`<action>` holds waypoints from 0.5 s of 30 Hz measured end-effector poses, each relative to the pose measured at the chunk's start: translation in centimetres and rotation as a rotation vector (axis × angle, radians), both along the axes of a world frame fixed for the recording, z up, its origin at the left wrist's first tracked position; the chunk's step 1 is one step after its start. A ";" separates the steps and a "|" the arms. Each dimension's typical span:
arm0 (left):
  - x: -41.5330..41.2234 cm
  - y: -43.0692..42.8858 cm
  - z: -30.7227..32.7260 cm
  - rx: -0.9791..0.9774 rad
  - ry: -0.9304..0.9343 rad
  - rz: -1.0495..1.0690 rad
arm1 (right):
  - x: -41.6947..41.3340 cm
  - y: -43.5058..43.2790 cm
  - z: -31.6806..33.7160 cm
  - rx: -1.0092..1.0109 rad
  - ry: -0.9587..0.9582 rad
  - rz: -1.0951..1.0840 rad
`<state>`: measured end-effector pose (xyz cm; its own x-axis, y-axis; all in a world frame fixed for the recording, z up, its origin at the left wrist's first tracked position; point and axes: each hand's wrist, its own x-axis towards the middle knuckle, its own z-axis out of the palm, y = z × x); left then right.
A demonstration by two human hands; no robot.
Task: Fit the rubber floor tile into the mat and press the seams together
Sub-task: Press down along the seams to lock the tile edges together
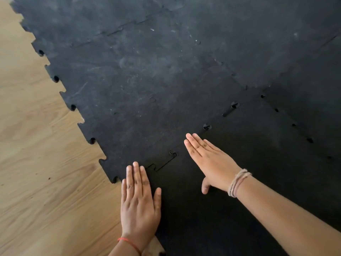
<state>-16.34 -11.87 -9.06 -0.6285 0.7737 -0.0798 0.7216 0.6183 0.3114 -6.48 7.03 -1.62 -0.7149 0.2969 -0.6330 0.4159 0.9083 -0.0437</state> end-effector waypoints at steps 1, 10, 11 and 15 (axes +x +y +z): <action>0.0 0.0 0.0 -0.007 0.014 -0.026 | 0.1 -0.3 0.0 0.035 0.000 0.004; 0.1 1.1 1.5 -0.053 -0.056 -0.078 | 0.6 -0.7 -0.1 0.049 -0.010 -0.065; 0.2 2.2 1.7 -0.070 -0.054 -0.133 | 1.2 -0.4 0.1 0.047 0.003 -0.111; 1.5 7.2 2.5 -0.047 -0.020 -0.396 | 2.9 2.1 0.5 0.104 -0.003 -0.291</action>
